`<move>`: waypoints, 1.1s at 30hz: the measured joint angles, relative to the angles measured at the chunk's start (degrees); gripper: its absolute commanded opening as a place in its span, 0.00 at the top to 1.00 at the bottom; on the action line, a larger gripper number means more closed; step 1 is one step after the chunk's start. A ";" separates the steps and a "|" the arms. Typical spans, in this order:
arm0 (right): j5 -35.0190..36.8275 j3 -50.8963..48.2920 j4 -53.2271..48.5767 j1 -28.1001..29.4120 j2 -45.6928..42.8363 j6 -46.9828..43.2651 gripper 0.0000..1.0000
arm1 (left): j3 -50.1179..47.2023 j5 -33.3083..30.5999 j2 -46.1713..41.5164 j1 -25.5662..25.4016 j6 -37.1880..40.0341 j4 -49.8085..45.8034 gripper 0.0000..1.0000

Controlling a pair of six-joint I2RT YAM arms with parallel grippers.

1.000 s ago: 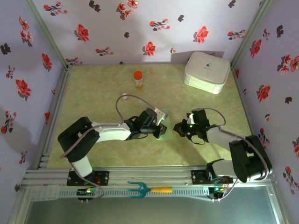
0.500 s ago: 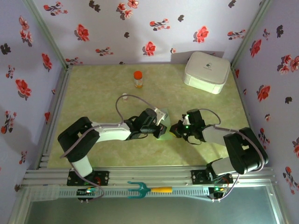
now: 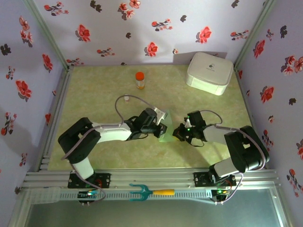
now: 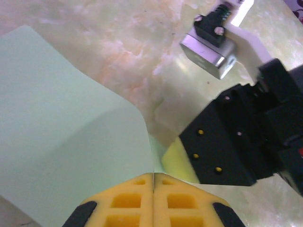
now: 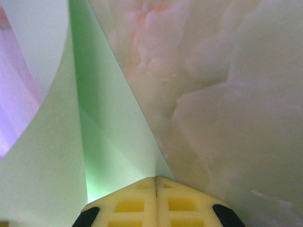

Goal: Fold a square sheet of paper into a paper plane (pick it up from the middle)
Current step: Fold the triangle a second time at the center of the table.

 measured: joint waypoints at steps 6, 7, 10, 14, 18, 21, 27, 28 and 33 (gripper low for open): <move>0.61 0.26 -0.92 0.00 -0.28 -0.61 1.00 | 0.11 0.00 1.68 1.42 -0.02 -1.42 0.97; 0.68 0.26 -0.94 0.00 -0.31 -0.61 1.00 | 0.15 -0.02 2.03 1.49 -0.02 -1.75 0.97; 0.74 0.28 -0.98 0.00 -0.33 -0.61 1.00 | 0.83 -0.11 3.43 1.79 0.00 -3.41 0.97; 1.01 0.28 -1.29 0.00 -0.57 -0.61 1.00 | 1.51 -0.35 4.68 2.03 0.00 -4.39 0.97; 1.20 0.28 -1.42 0.00 -0.63 -0.63 1.00 | 1.51 -0.98 4.68 2.10 0.00 -4.85 0.96; 1.22 0.28 -1.51 0.00 -0.68 -0.63 1.00 | 1.51 -1.33 4.68 2.14 0.04 -4.83 0.96; 1.27 0.28 -1.55 0.00 -0.74 -0.63 1.00 | 1.53 -1.62 4.68 2.38 1.03 -4.92 0.96; 1.27 0.28 -1.57 0.00 -0.74 -0.63 1.00 | 1.57 -1.64 4.70 2.40 1.14 -5.07 0.96; 1.55 0.28 -1.84 0.00 -0.96 -0.63 1.00 | 2.36 -1.73 5.44 2.43 2.25 -5.84 0.96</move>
